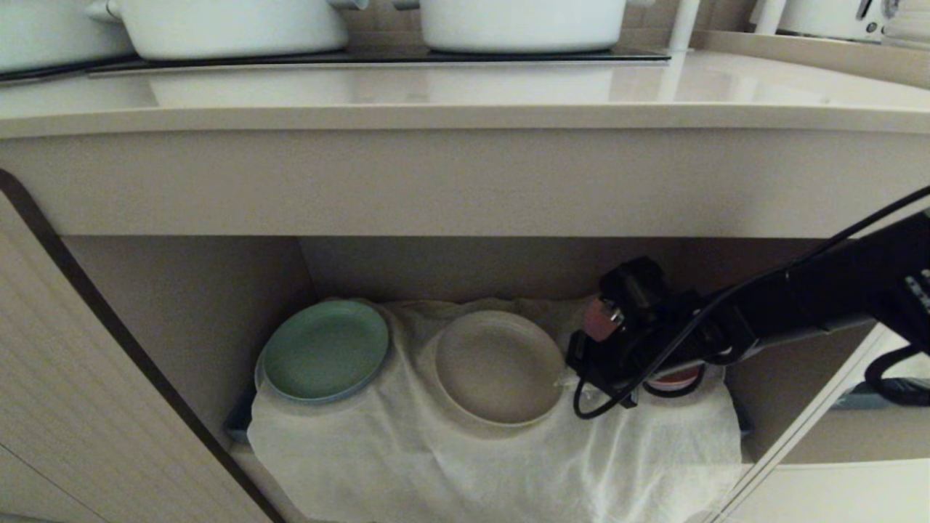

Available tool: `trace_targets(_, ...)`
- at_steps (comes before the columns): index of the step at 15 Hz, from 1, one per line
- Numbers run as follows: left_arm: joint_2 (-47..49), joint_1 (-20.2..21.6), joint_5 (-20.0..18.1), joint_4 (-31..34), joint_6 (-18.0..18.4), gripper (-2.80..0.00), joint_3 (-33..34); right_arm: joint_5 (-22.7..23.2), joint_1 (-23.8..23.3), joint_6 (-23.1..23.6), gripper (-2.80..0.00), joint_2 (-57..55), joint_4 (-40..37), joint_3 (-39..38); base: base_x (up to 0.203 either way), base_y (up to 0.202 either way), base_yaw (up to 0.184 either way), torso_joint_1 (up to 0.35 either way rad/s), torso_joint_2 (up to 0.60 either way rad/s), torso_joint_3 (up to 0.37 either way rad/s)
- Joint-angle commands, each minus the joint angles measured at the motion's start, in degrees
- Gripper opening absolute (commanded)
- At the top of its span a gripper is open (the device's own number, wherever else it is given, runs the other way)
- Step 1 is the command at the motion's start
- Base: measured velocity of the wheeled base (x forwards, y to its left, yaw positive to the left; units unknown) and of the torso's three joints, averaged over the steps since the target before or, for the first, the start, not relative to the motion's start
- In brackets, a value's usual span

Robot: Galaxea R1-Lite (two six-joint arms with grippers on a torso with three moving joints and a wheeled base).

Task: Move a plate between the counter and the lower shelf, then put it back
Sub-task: Put the plate in the cupboard

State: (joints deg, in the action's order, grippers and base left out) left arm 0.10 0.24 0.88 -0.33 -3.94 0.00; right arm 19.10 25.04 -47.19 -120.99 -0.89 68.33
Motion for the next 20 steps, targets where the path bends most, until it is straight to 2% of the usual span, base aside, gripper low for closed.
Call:
trace_targets(1,0.0,0.0,0.0,0.0,-0.1,-2.80,0.0,-0.7,0.4,-0.5,-2.80,-0.7,-0.6,1.0,0.000,0.000,0.000,0.000,0.00,0.000)
trace_targets(3,0.0,0.0,0.0,0.0,-0.1,-2.80,0.0,-3.8,0.6,-0.6,-2.80,-1.7,-1.5,2.0,0.000,0.000,0.000,0.000,0.00,0.000)
trace_targets(8,0.0,0.0,0.0,0.0,0.0,-2.80,0.0,-5.2,0.6,-0.6,-2.80,-3.3,-2.4,3.5,0.000,0.000,0.000,0.000,0.00,0.000)
trace_targets(20,0.0,0.0,0.0,0.0,-0.1,-2.80,0.0,-5.5,0.6,-1.6,-2.80,-5.1,-2.4,5.9,0.000,0.000,0.000,0.000,0.00,0.000)
